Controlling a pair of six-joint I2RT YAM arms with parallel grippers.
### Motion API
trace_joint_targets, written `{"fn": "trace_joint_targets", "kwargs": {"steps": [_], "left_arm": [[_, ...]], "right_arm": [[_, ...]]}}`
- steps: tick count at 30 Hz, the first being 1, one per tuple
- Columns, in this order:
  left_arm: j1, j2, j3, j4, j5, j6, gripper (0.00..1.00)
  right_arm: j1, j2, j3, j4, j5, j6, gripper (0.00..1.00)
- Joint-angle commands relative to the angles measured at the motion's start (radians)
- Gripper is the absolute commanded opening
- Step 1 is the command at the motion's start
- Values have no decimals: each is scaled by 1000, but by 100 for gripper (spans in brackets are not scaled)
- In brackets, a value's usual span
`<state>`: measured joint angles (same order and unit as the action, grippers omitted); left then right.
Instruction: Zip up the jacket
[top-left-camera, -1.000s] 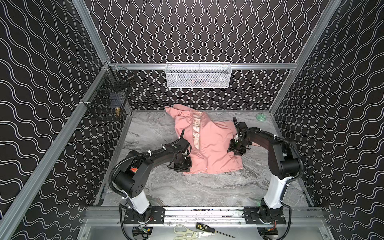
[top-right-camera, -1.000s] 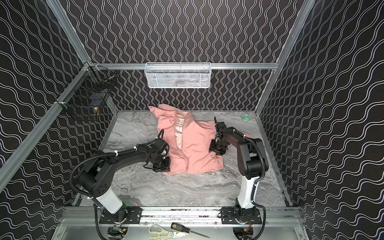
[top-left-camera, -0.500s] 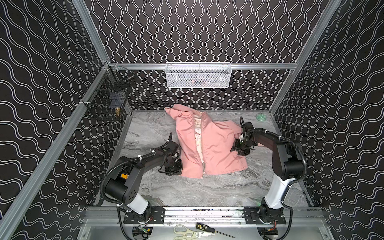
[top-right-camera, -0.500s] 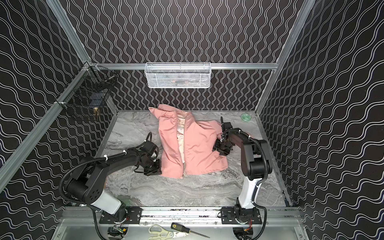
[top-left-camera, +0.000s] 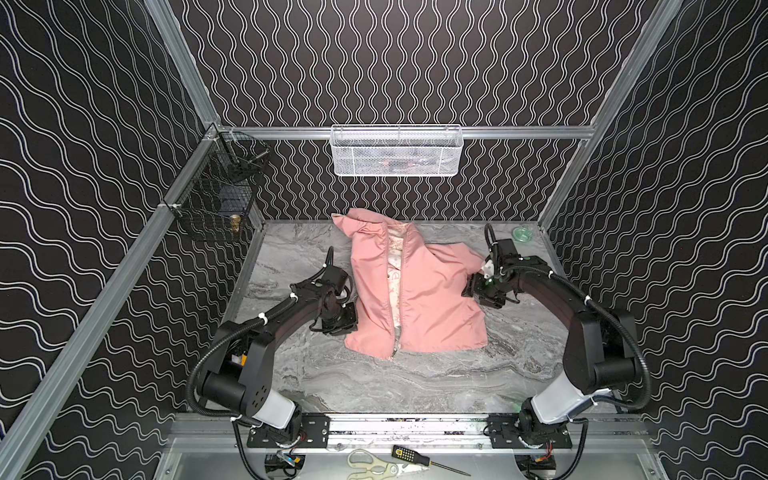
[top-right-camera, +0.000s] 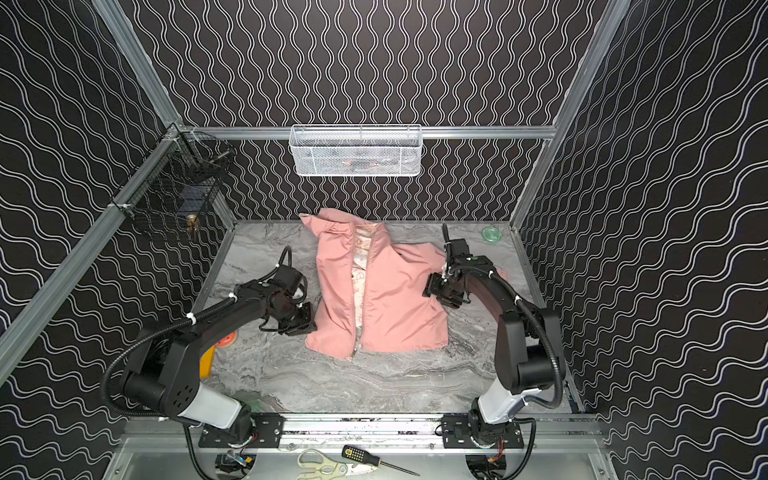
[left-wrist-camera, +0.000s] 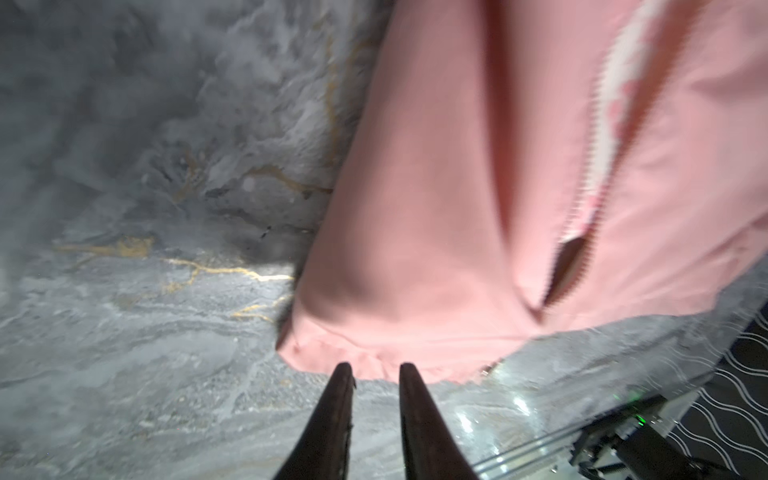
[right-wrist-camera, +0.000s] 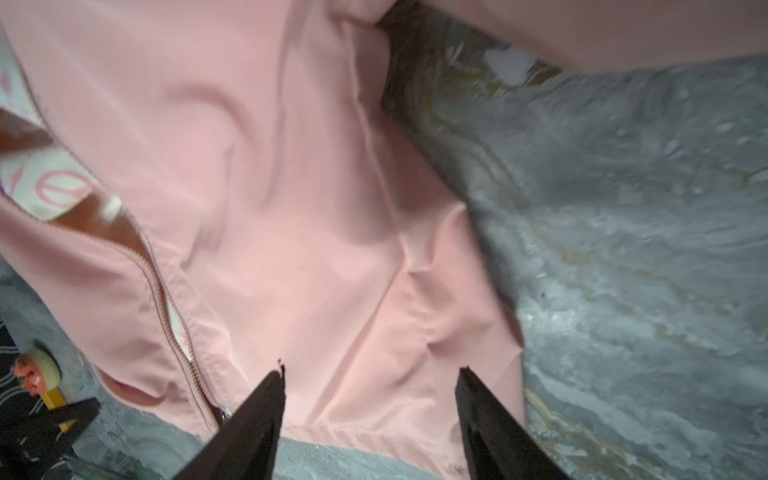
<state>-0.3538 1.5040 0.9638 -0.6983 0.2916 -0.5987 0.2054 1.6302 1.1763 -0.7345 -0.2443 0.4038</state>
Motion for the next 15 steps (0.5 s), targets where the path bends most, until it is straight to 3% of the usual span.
{"fn": "trace_joint_targets", "kwargs": {"steps": [1, 8, 15], "left_arm": [[2, -37, 33, -23, 41, 7, 30], [-53, -15, 6, 226, 188, -128, 31], [-96, 99, -37, 389, 222, -183, 29]], "right_arm": [[59, -39, -56, -22, -10, 41, 67], [97, -69, -225, 68, -37, 97, 64], [95, -82, -282, 98, -9, 108, 64]]}}
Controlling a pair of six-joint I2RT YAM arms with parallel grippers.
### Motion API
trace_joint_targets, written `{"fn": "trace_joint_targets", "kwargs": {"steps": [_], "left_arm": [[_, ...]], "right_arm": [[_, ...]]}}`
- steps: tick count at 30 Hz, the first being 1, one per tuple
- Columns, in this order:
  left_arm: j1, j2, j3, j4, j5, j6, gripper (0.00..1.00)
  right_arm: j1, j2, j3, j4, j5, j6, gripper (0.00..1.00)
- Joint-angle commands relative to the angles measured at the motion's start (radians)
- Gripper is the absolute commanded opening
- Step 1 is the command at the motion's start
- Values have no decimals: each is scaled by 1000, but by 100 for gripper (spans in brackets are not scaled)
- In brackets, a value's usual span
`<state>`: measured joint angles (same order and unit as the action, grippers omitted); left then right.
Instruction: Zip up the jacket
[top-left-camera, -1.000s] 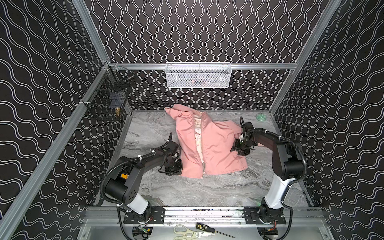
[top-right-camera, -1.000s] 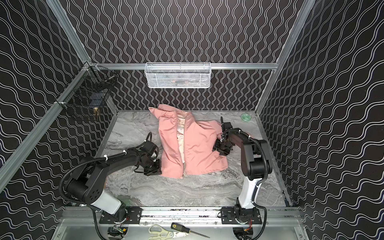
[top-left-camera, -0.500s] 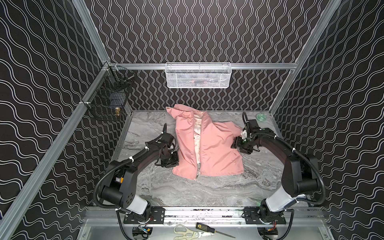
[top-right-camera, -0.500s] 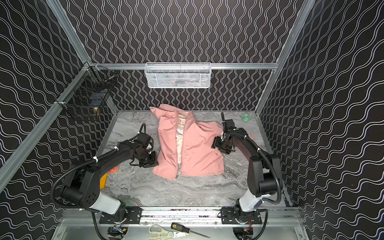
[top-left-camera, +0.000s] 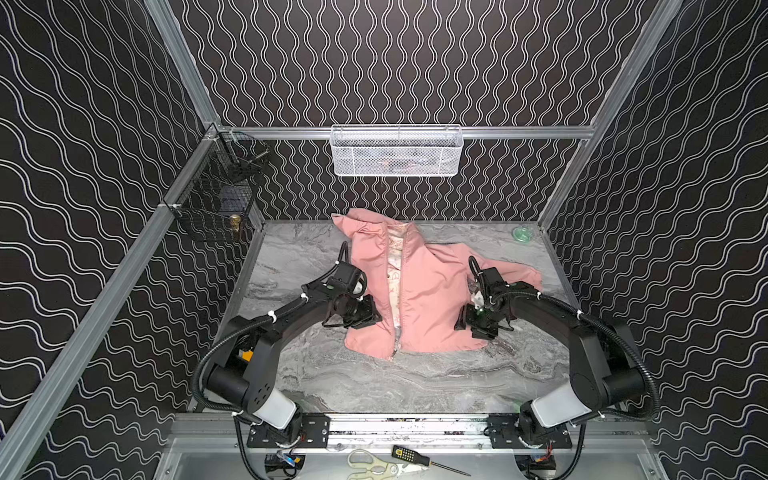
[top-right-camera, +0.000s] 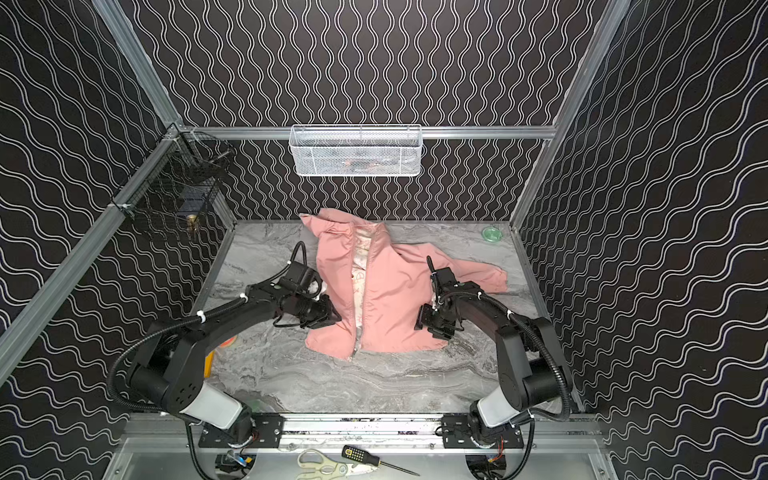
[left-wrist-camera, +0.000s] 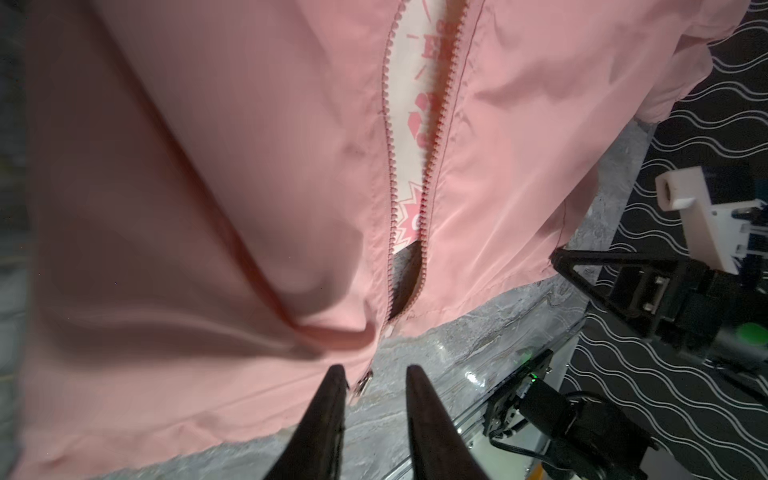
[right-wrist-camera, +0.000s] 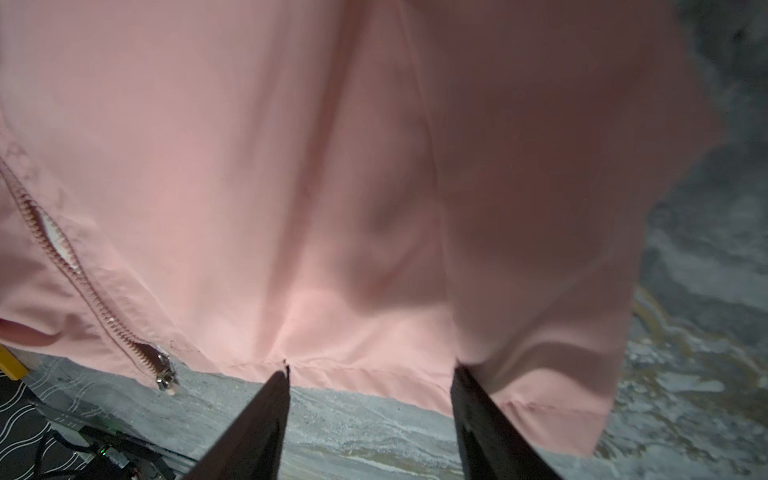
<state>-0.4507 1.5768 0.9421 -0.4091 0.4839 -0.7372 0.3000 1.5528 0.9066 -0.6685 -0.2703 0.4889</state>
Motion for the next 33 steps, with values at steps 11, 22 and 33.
{"fn": "trace_joint_targets", "kwargs": {"steps": [11, 22, 33], "left_arm": [[10, 125, -67, 140, 8, -14, 25], [130, 167, -103, 118, 18, 55, 23], [144, 51, 56, -41, -14, 139, 35]], "right_arm": [[-54, 10, -44, 33, 45, 12, 64], [-132, 70, -15, 15, 72, -30, 65], [-140, -8, 118, -65, 71, -35, 66]]}}
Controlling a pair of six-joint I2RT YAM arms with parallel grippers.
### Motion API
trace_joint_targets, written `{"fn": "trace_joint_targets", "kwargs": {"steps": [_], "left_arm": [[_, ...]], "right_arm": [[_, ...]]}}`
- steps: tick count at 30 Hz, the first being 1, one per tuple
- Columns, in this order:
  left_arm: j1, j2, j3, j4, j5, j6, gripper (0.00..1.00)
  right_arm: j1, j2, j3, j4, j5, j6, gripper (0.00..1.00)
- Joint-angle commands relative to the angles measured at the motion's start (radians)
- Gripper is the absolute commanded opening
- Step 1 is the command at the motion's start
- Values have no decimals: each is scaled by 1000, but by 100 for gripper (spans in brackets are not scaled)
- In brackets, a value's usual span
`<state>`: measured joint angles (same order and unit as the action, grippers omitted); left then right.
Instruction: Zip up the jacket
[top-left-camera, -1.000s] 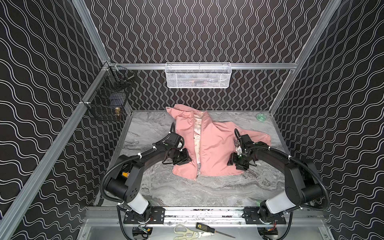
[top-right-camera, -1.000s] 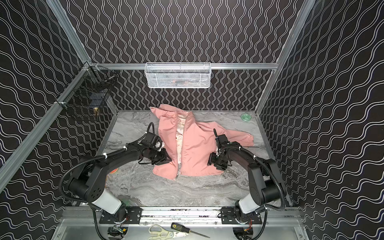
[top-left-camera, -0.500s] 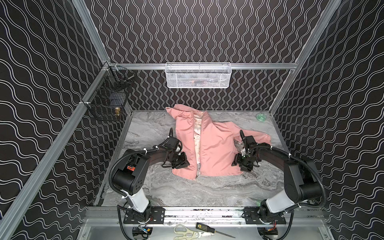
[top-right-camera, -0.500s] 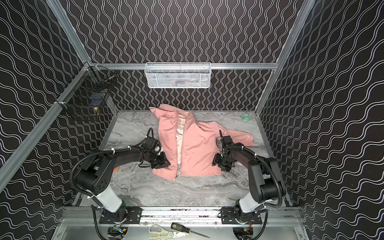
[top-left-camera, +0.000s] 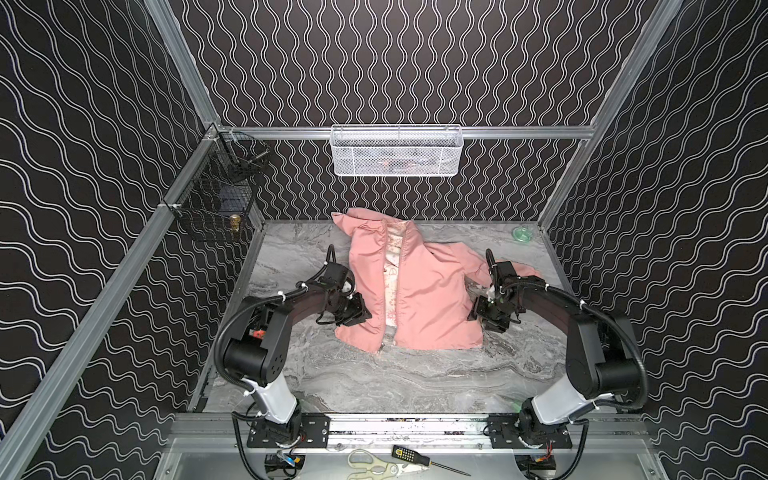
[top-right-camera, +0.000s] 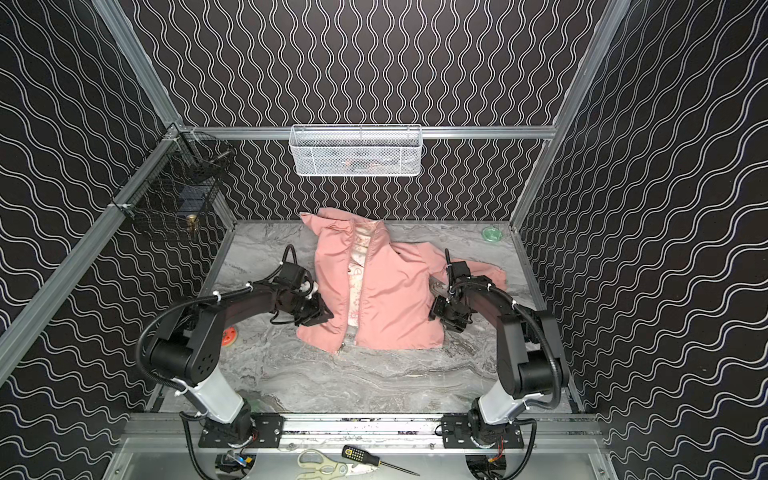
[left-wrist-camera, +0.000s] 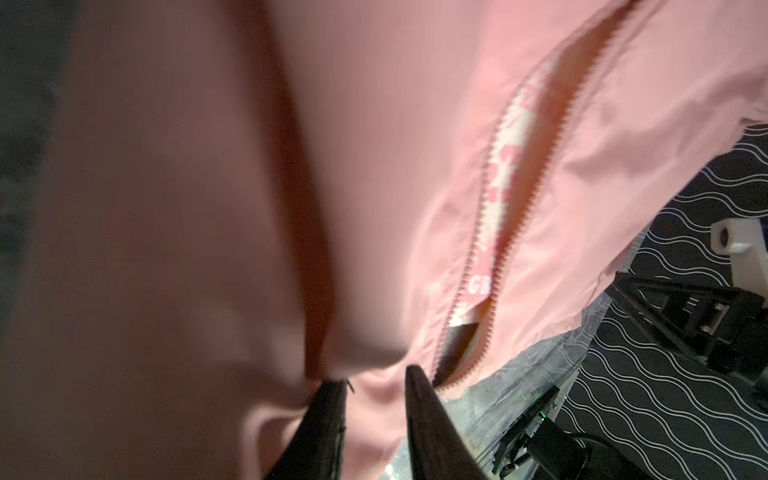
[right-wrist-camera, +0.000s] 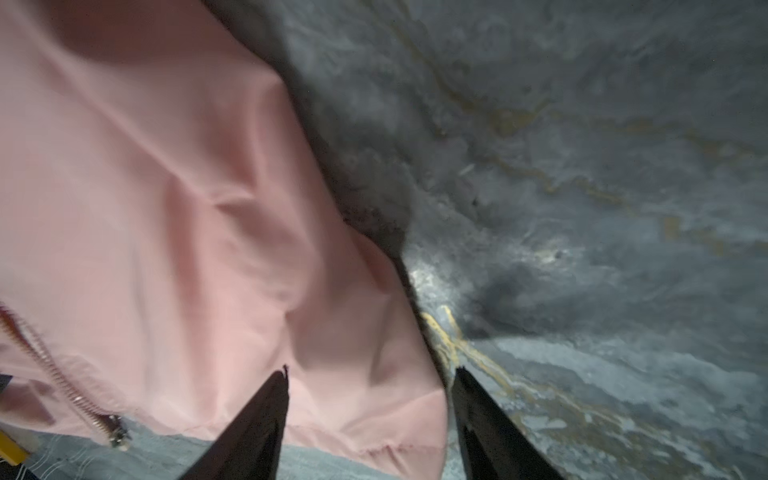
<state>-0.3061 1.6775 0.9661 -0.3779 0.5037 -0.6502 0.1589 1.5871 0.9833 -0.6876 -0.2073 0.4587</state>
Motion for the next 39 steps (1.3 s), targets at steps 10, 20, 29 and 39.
{"fn": "trace_joint_targets", "kwargs": {"steps": [10, 20, 29, 39], "left_arm": [[-44, -368, 64, -21, -108, 144, 33], [-62, -459, 150, -24, -183, 196, 47], [-60, -394, 228, 10, -144, 113, 43], [-98, -283, 159, -11, -68, 121, 50]], "right_arm": [[1, -343, 163, -54, 103, -8, 92], [-25, -440, 249, 13, 92, -68, 99], [-27, -479, 195, 79, 3, -18, 99], [-28, -470, 57, 165, -182, 76, 99]]}}
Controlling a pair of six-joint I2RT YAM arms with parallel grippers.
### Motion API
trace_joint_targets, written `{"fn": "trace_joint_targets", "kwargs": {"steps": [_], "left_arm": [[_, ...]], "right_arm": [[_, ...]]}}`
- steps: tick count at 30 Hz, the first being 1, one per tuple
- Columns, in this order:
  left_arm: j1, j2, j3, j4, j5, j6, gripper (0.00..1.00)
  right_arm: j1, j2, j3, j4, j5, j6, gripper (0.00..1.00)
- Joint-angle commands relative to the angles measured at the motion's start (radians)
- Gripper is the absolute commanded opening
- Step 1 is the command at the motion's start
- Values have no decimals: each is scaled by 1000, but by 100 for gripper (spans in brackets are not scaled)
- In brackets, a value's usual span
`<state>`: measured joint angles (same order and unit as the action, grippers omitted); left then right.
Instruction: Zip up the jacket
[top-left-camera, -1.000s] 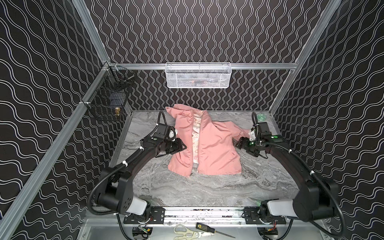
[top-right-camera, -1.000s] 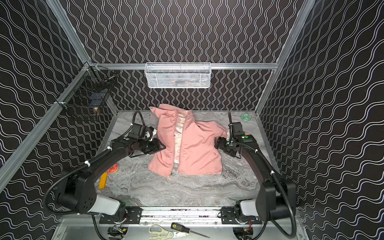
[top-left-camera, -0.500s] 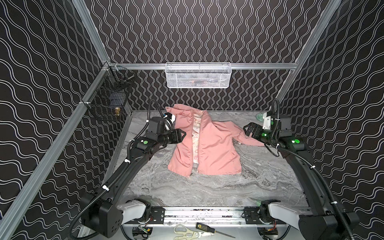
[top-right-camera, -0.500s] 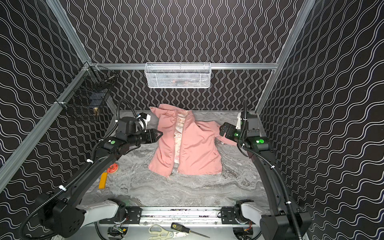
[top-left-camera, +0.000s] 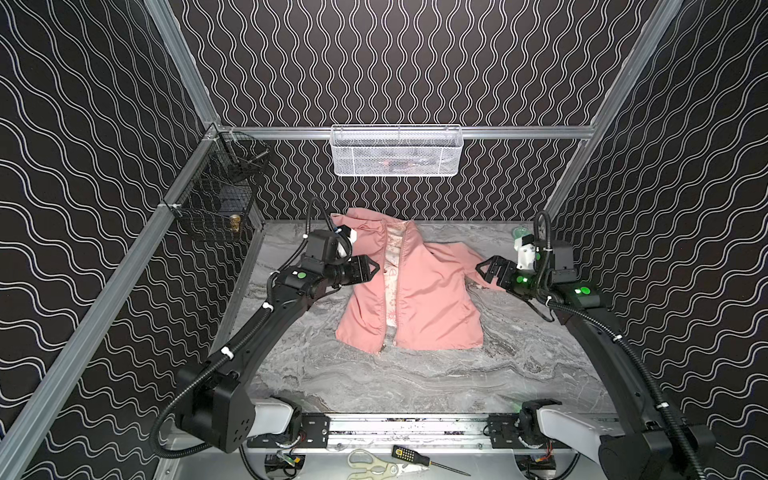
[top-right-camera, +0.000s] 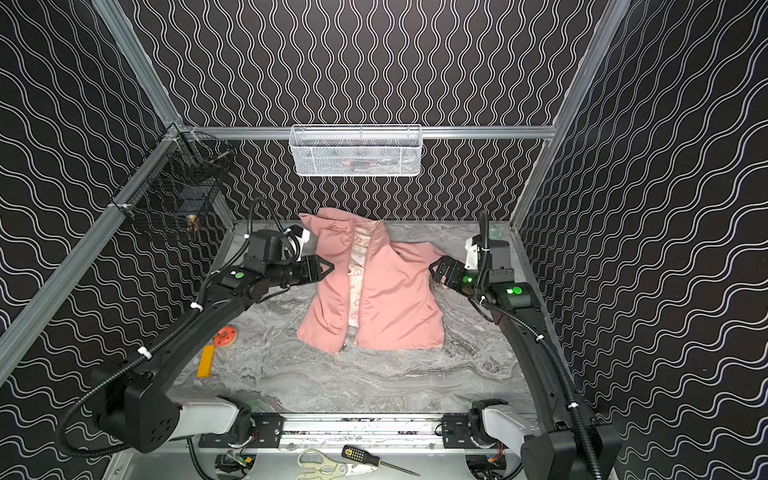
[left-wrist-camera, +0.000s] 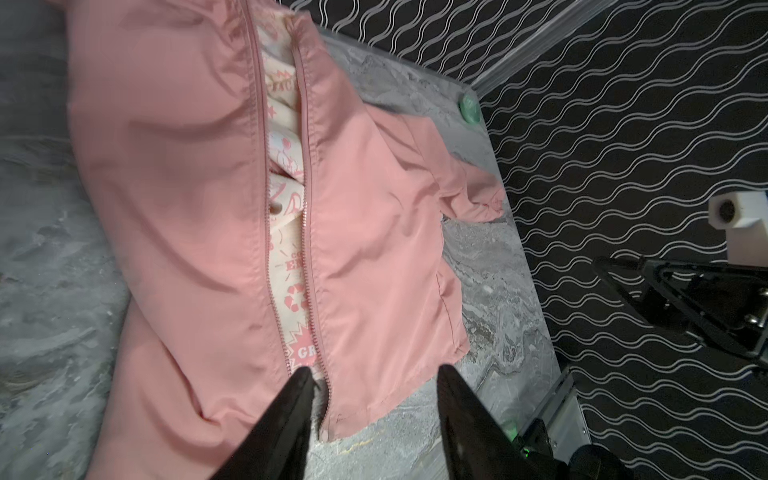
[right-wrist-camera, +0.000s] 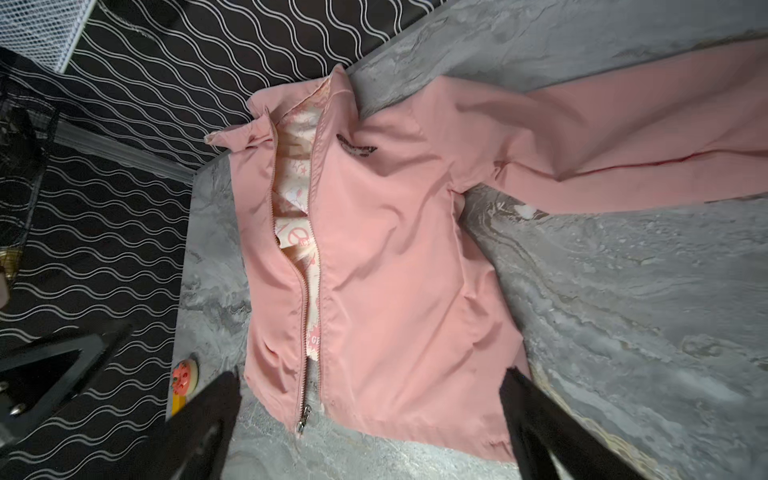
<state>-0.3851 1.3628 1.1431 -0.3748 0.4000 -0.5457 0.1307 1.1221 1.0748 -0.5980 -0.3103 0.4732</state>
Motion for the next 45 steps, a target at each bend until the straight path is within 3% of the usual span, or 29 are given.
{"fn": "trace_joint_targets", "kwargs": {"steps": [1, 5, 14, 21, 32, 45], "left_arm": [[-34, 49, -34, -20, 34, 16, 50], [-100, 101, -93, 1, 37, -14, 48], [-228, 243, -120, 11, 6, -29, 43], [-240, 372, -126, 68, 38, -27, 40], [-241, 500, -127, 140, 96, -36, 32], [-241, 454, -199, 269, 221, -92, 14]], "right_arm": [[1, 7, -50, 72, -102, 76, 95], [36, 58, -140, 56, -159, 110, 79], [150, 68, -353, 165, -181, 211, 72], [196, 96, -390, 218, -222, 230, 57], [210, 99, -382, 210, -228, 219, 46], [209, 85, -383, 264, -301, 259, 40]]}}
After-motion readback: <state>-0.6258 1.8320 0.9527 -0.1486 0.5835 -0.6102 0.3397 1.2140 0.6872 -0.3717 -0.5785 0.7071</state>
